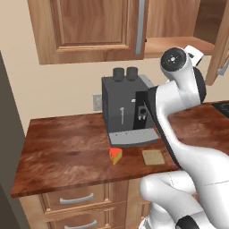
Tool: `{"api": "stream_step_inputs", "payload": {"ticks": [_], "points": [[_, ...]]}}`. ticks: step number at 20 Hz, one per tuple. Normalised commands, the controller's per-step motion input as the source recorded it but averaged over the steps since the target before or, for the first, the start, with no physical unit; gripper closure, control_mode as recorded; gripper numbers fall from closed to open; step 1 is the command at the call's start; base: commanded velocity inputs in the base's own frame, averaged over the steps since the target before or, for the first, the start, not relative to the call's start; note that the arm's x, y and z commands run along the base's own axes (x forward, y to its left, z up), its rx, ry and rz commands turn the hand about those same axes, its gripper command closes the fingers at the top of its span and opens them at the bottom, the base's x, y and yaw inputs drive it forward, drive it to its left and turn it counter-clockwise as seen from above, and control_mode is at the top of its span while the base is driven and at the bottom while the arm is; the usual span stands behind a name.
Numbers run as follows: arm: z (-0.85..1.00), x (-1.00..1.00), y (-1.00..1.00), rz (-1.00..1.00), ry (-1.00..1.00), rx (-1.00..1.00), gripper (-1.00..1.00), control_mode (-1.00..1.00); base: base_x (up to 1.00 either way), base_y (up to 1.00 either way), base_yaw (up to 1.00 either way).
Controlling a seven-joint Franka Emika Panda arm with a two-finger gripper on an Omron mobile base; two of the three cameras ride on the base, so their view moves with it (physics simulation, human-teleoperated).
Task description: Pick the pan from the cabinet and place it on the stove. Then turn on the stove burner for the pan.
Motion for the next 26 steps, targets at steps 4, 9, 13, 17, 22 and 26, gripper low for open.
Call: {"api": "stream_step_inputs", "payload": {"ticks": [4,9,13,17,22,26], "points": [[0.0,0.31,-0.43,-0.05,0.0,-0.07,-1.0,-1.0,0.0,0.0,0.0],[0.0,0.22,-0.42,-0.05,0.0,-0.06,-1.0,-1.0,0.0,0.0,0.0],[-0.04,-0.06,-0.44,-0.11,0.0,-0.04,-1.0,-1.0,0.0,0.0,0.0],[-0.07,-0.31,-0.57,-0.18,0.0,0.0,-1.0,-1.0,0.0,0.0,0.0],[-0.05,-0.25,-0.58,-0.19,0.0,0.0,-1.0,-1.0,0.0,0.0,0.0],[0.0,-0.01,-0.69,-0.16,0.06,0.0,-1.0,-1.0,0.0,0.0,0.0]]}}
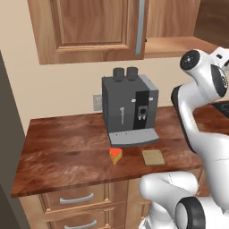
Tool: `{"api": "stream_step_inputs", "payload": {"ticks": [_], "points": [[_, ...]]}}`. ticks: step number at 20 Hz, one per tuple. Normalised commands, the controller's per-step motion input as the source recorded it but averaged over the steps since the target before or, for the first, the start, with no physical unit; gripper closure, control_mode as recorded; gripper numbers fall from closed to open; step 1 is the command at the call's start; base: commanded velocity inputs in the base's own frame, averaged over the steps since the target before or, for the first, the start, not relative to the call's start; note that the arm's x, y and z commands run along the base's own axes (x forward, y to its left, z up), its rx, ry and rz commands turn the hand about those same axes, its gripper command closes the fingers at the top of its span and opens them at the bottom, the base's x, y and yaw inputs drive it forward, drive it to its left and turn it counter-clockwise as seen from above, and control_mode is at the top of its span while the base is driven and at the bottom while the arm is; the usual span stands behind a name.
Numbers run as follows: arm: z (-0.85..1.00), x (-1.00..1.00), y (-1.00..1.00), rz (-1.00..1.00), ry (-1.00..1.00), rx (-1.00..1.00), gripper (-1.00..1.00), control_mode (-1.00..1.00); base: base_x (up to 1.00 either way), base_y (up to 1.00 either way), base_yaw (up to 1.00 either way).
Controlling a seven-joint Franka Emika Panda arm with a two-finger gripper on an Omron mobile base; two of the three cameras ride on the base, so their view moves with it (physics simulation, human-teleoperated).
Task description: Pick the pan from the cabinet and place it on the stove. Then turn on the stove burner for the pan.
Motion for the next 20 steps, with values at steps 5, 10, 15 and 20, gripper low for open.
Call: {"api": "stream_step_inputs", "payload": {"ticks": [5,10,15,20], "points": [[0.0,0.0,-0.81,-0.12,0.08,0.0,-1.0,-1.0,0.0,0.0,0.0],[-0.01,0.0,-0.8,-0.09,0.1,0.01,-1.0,-1.0,0.0,0.0,0.0],[-0.04,0.0,-0.75,-0.08,0.09,0.01,-1.0,-1.0,0.0,0.0,0.0],[-0.03,-0.03,-0.41,-0.08,0.02,0.0,-1.0,-1.0,0.0,0.0,0.0]]}}
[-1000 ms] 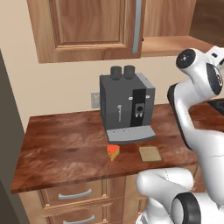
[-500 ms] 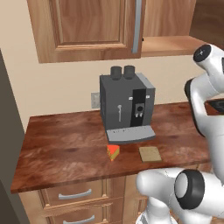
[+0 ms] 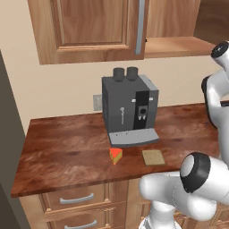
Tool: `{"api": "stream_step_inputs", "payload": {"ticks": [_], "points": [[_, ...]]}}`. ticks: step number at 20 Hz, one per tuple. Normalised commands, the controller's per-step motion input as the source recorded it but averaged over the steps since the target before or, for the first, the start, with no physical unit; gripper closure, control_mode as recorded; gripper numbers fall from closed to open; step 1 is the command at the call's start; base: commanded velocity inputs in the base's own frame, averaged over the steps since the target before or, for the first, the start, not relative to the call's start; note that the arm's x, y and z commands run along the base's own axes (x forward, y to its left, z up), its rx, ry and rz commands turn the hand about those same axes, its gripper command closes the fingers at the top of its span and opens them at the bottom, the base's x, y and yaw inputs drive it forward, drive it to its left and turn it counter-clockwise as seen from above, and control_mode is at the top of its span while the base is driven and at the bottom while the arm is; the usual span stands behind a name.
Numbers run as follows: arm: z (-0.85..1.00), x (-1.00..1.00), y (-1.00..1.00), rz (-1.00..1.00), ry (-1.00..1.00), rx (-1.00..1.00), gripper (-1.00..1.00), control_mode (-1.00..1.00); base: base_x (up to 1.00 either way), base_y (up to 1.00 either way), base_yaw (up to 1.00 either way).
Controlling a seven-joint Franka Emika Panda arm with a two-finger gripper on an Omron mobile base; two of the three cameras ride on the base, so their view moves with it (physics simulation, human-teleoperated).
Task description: Pick the pan from the cabinet and place it on the stove. Then turn on the stove burner for the pan.
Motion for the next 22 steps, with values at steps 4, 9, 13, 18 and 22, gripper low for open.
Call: {"api": "stream_step_inputs", "payload": {"ticks": [4,9,13,18,22], "points": [[0.0,-0.33,0.14,-0.07,-0.14,0.0,-1.0,-1.0,0.0,0.0,0.0],[0.13,-0.27,0.84,-0.05,-0.31,0.0,-1.0,-1.0,0.0,0.0,0.0],[0.08,-0.26,0.93,-0.01,-0.21,0.0,-1.0,-1.0,0.0,0.0,0.0],[0.12,-0.28,0.91,0.01,-0.22,0.0,-1.0,-1.0,0.0,0.0,0.0],[0.13,-0.32,0.85,0.03,-0.24,0.0,-1.0,-1.0,0.0,0.0,0.0]]}}
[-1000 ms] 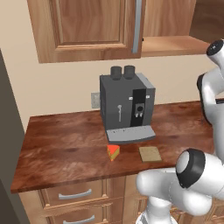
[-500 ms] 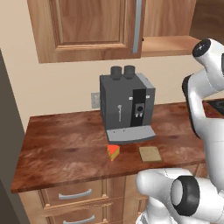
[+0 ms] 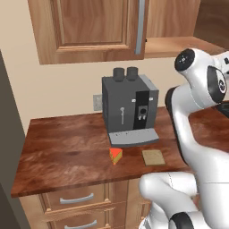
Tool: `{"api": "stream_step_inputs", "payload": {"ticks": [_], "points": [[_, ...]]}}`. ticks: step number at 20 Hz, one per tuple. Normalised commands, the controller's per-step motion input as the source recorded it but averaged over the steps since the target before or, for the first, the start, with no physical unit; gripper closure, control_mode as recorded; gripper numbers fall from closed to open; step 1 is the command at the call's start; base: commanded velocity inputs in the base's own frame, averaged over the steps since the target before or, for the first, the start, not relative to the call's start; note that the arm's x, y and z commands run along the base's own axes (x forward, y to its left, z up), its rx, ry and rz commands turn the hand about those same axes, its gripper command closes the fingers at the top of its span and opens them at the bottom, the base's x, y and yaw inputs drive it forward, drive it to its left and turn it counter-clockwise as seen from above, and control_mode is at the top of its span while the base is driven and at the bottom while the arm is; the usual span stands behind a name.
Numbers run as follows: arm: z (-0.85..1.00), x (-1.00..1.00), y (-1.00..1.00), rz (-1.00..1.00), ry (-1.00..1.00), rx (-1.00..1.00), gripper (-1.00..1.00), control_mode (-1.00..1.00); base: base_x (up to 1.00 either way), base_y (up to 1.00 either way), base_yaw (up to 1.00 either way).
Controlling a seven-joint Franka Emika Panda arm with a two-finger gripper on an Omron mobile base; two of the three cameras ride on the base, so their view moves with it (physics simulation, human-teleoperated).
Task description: Pick the pan from the cabinet and place it on the stove. Then turn on the stove burner for the pan.
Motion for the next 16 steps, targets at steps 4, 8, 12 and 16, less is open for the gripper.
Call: {"api": "stream_step_inputs", "payload": {"ticks": [4,8,12,16], "points": [[0.14,-0.34,0.84,0.07,-0.23,0.0,-1.0,-1.0,0.0,0.0,0.0],[0.11,-0.27,0.8,0.12,-0.21,0.02,-1.0,-1.0,0.0,0.0,0.0],[0.1,-0.22,0.71,0.2,-0.24,0.04,-1.0,-1.0,0.0,0.0,0.0],[0.11,-0.08,0.61,0.23,-0.25,0.07,-1.0,-1.0,0.0,0.0,0.0]]}}
